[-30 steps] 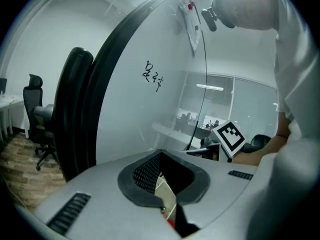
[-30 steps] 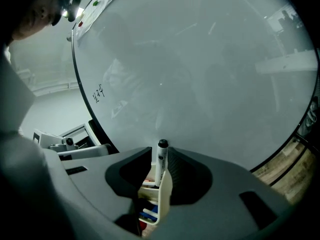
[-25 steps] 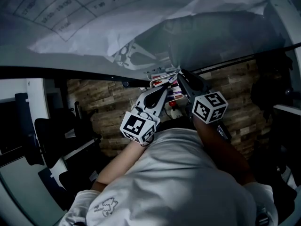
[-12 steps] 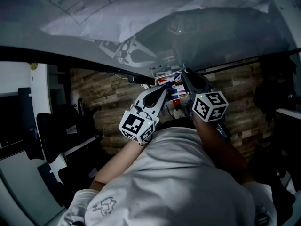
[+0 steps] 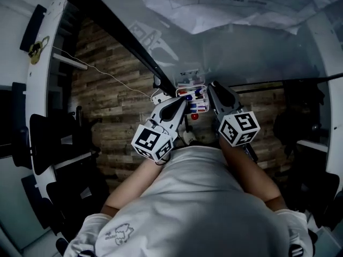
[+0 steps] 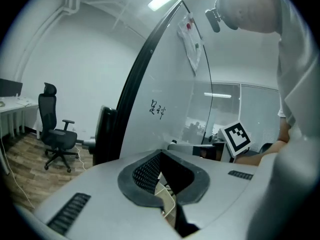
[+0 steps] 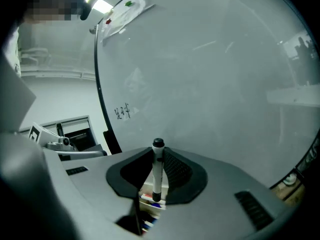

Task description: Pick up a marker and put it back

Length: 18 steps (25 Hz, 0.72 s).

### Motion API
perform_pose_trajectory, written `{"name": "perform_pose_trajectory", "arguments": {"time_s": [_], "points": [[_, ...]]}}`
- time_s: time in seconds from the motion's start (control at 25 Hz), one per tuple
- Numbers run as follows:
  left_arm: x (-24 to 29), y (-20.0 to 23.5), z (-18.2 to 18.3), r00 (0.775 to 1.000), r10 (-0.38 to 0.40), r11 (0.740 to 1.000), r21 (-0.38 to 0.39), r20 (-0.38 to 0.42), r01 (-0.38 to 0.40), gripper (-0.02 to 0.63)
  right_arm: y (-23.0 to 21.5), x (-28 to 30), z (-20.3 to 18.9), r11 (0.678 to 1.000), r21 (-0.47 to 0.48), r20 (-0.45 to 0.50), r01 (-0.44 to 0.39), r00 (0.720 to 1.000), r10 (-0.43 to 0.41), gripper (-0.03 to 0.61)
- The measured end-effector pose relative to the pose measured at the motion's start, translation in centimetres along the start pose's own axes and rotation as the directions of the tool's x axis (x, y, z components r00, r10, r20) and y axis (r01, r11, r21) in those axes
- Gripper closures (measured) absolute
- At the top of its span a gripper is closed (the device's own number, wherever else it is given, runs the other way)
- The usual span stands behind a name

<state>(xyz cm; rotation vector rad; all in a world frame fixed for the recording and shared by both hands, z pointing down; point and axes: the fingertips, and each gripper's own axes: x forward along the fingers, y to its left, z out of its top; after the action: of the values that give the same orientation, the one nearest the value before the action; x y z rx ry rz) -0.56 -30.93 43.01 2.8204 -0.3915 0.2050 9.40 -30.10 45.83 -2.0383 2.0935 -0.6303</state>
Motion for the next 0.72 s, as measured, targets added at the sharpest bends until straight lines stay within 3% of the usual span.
{"name": "perform_pose_trajectory", "arguments": {"time_s": [0.16,0.36,0.52,0.72], "points": [[-0.9,0.5,2.2,0.995,0.05,0.999,0.004,0.089,-0.05,0.609,2.6,-1.0,3.6,0.988,-0.14,0.036,-0.068,0.997,0.074,0.503],[-2.4,0.2,5.1,0.98,0.095,0.995,0.021,0.177,-0.1,0.609,6.8,-2.8,6.9,0.946,-0.282,0.069,-0.158,0.98,0.184,0.503],[-3.4,-0.6,7.2,0.958,0.161,0.984,0.032,0.237,-0.173,0.609,9.7,-4.6,8.4,0.897,-0.357,0.065,-0.26,0.951,0.302,0.503],[-4.2,-3.8,5.8,0.917,0.294,0.951,0.01,0.271,-0.308,0.609,10.8,-7.8,8.5,0.81,-0.424,0.008,-0.406,0.892,0.451,0.503]]}}
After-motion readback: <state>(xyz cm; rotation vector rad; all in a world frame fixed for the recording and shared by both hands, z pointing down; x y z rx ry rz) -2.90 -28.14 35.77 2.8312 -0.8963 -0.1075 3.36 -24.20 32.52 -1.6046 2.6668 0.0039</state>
